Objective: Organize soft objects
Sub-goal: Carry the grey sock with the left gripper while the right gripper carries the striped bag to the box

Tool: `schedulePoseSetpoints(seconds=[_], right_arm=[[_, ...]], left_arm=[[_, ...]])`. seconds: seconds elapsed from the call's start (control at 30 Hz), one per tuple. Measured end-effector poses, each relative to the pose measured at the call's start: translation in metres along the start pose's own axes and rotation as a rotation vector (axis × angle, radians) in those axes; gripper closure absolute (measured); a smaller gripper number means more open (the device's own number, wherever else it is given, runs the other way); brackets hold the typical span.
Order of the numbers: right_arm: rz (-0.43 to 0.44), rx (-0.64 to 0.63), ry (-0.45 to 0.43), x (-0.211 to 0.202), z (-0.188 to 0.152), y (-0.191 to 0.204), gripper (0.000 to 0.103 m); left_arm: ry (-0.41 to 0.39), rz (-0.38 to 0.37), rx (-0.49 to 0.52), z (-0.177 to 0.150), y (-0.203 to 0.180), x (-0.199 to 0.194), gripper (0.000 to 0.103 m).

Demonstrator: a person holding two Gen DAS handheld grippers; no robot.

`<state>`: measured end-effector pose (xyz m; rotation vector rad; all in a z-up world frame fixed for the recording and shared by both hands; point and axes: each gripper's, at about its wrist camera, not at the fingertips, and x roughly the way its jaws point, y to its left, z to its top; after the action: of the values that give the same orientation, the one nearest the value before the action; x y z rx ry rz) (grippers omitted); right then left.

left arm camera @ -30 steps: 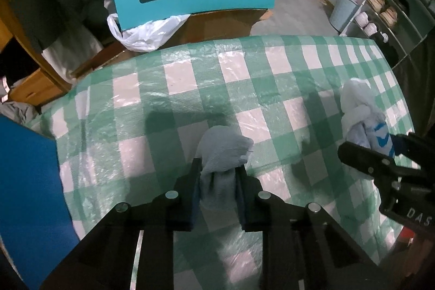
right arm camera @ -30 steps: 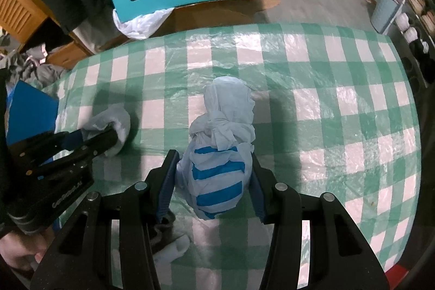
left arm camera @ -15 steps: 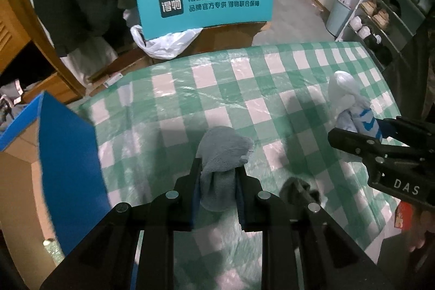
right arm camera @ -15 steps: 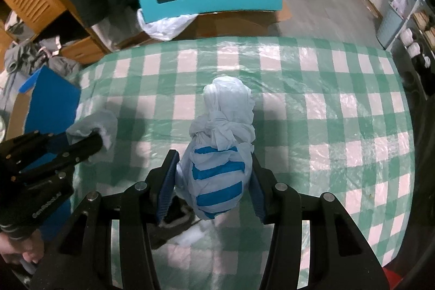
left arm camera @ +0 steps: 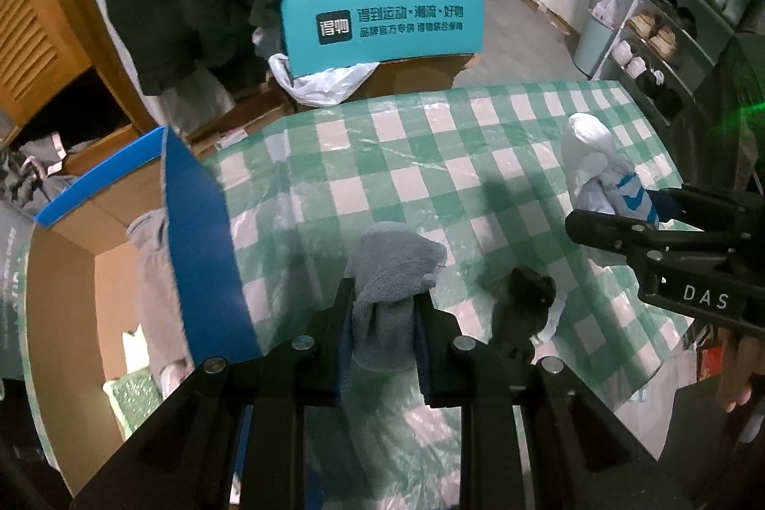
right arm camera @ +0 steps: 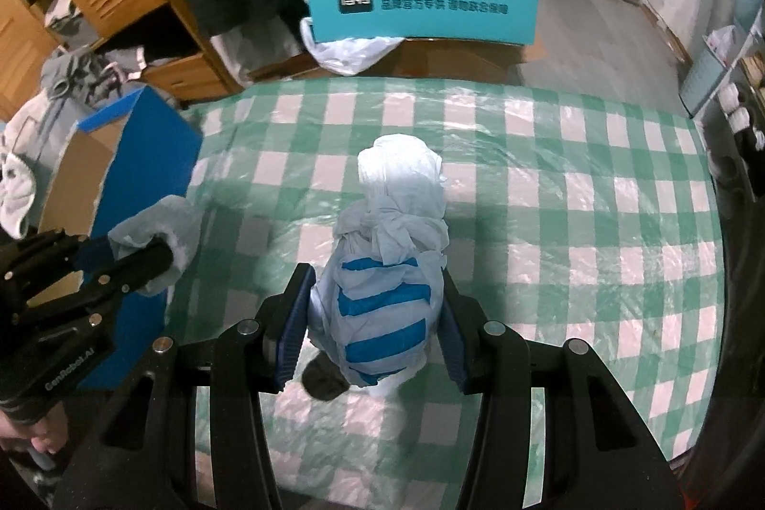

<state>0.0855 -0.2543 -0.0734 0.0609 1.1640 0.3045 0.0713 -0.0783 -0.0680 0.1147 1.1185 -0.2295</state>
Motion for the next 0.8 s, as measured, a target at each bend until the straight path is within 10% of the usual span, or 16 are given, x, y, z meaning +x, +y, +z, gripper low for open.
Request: schedulePoseSetpoints(seconds=[0.8], right_arm=[[0.07,-0.124,-0.042,-0.027,-0.001,0.076,0.054]], left_arm=[[-0.114,0.05,-0.015,-0.033,0.033,-0.065,0.081]])
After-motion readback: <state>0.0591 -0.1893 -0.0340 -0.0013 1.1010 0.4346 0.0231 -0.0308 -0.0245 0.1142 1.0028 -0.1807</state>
